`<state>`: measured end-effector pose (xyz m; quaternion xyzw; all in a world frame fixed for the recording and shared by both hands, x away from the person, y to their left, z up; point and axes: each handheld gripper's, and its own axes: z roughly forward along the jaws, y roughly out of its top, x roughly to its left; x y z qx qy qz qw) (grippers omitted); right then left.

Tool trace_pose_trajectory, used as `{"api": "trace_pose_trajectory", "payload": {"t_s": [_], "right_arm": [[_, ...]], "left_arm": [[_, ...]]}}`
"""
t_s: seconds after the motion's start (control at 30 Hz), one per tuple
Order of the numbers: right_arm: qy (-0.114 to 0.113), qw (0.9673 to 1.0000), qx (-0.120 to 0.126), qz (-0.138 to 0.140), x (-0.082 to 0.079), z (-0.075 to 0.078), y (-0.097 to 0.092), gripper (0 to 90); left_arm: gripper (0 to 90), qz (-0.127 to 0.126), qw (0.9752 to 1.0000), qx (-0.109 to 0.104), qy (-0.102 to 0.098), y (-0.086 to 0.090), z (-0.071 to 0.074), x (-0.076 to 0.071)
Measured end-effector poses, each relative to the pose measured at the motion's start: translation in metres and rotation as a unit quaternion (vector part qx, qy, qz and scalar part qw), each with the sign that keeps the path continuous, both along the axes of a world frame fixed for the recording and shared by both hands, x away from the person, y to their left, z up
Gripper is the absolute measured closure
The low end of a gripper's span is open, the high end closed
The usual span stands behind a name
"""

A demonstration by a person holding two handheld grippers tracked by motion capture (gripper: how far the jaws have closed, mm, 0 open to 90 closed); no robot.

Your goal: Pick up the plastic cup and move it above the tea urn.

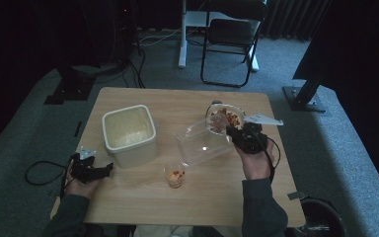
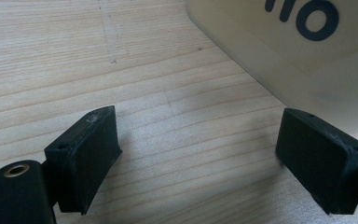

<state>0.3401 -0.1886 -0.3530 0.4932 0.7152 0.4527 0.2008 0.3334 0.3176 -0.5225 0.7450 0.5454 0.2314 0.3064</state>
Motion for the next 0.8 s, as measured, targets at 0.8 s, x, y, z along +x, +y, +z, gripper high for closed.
{"api": "trace_pose_trajectory", "payload": {"t_s": [0.8], "right_arm": [[-0.010, 0.9978, -0.011, 0.065, 0.085, 0.041, 0.128, 87.1]], "left_arm": [[13.5, 0.000, 1.0000, 0.000, 0.000, 0.000, 0.000, 0.000]]}}
